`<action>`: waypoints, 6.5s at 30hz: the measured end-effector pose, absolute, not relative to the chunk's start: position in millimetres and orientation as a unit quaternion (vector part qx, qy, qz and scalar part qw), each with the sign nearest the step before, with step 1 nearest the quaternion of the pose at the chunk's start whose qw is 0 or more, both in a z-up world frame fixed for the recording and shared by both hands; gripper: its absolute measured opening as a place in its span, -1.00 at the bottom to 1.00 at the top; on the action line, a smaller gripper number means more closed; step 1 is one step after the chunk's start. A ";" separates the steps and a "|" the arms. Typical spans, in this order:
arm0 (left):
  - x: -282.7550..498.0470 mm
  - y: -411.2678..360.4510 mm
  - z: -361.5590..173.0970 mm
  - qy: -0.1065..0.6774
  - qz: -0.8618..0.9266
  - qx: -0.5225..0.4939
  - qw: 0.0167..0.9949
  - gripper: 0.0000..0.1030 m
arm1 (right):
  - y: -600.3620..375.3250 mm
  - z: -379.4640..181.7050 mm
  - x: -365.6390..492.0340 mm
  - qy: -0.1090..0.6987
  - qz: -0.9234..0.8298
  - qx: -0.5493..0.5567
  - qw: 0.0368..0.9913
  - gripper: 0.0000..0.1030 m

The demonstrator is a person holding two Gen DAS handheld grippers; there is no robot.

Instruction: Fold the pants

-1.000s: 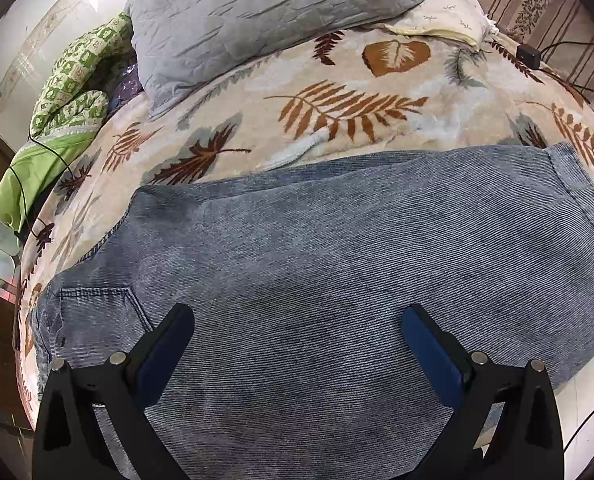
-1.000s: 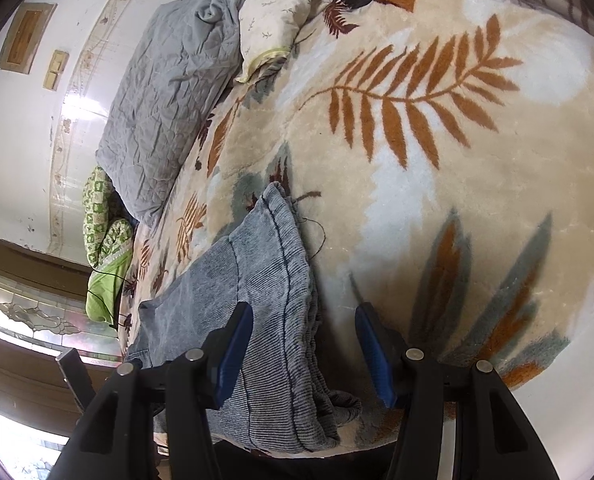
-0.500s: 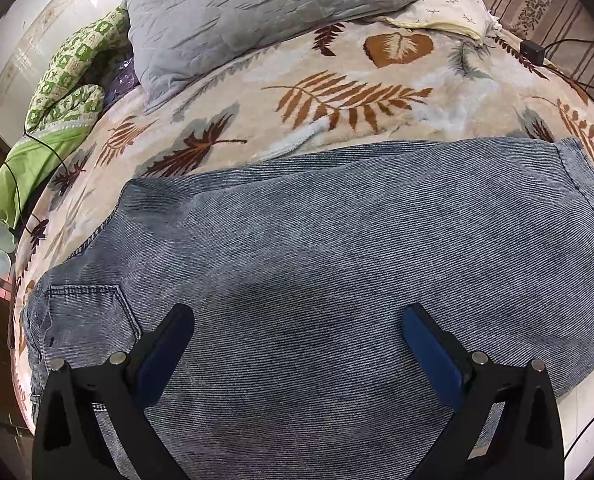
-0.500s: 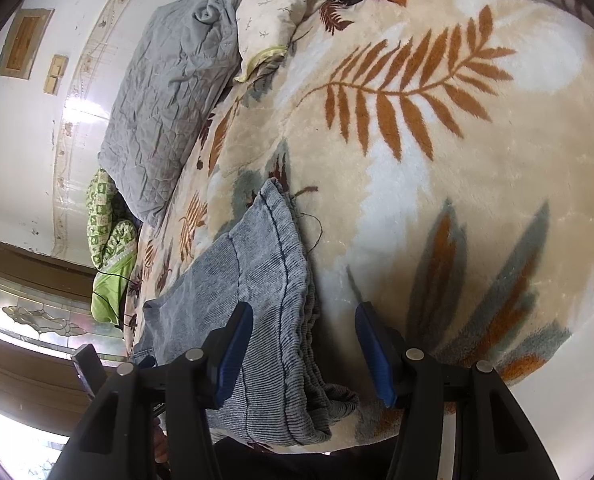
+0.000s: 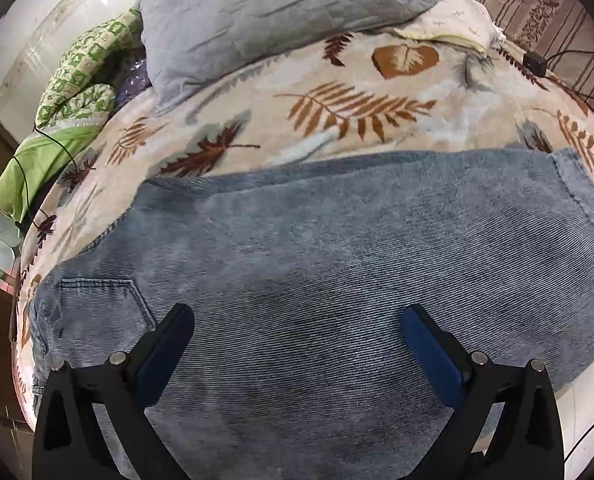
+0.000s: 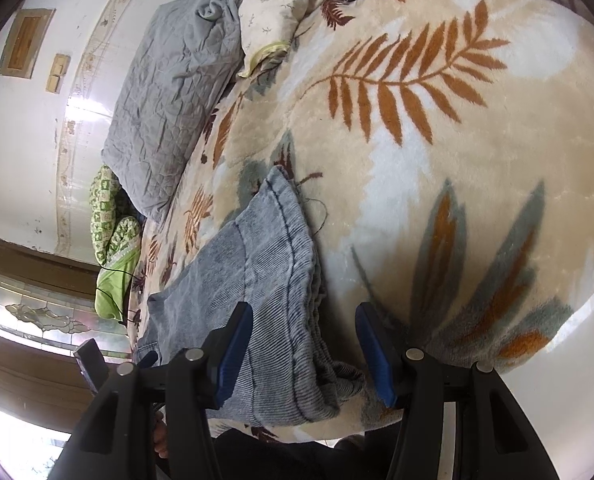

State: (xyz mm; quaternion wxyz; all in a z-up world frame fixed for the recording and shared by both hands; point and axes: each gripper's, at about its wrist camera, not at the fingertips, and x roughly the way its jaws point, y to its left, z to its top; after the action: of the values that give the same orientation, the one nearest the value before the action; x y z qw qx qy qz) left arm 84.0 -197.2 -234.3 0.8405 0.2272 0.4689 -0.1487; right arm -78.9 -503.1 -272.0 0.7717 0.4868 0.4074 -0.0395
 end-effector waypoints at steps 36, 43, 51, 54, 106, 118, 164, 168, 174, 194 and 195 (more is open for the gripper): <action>38.1 -134.9 -132.4 0.380 -0.169 0.151 0.897 1.00 | -394.3 -168.6 -77.2 0.402 -0.033 0.312 0.860 0.19; 43.4 -151.7 -153.1 0.397 -0.168 0.176 0.885 1.00 | -434.4 -189.5 -87.7 0.400 -0.063 0.354 0.843 0.19; 62.5 -166.1 -203.2 0.470 -0.148 0.209 0.845 1.00 | -476.7 -220.8 -93.0 0.400 -0.083 0.404 0.818 0.19; 65.4 -172.1 -212.4 0.477 -0.144 0.222 0.838 1.00 | -490.5 -238.3 -93.6 0.398 -0.077 0.434 0.804 0.19; 77.4 -116.6 -194.4 0.460 -0.141 0.154 0.863 1.00 | -429.8 -257.0 -37.7 0.460 -0.086 0.322 0.823 -0.70; 79.3 -83.3 -185.8 0.457 -0.128 0.118 0.872 1.00 | -415.9 -203.6 -44.5 0.402 -0.106 0.305 0.857 -0.71; 98.2 34.6 -166.7 0.447 -0.022 0.058 0.892 1.00 | -181.5 -208.6 90.3 0.496 0.175 0.275 0.805 -0.08; 103.4 20.0 -168.5 0.453 -0.045 0.060 0.888 1.00 | -224.9 -182.6 64.5 0.446 0.143 0.292 0.834 -0.08; 108.1 -33.2 -179.6 0.457 -0.086 0.101 0.880 1.00 | -279.2 -182.4 20.8 0.444 0.062 0.249 0.858 -0.09; 133.2 -129.8 -236.9 0.434 -0.059 0.255 0.862 1.00 | -285.3 -258.9 6.0 0.515 0.080 0.219 0.825 -0.23; 132.7 -130.3 -237.0 0.433 -0.056 0.257 0.862 1.00 | -283.6 -259.1 5.2 0.516 0.081 0.211 0.826 -0.23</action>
State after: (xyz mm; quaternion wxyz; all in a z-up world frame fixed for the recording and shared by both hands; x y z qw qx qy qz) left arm 132.7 -130.3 -237.0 0.8622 0.2569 0.4330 -0.0562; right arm 5.2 -283.6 -259.1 0.8263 0.2113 0.5158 0.0813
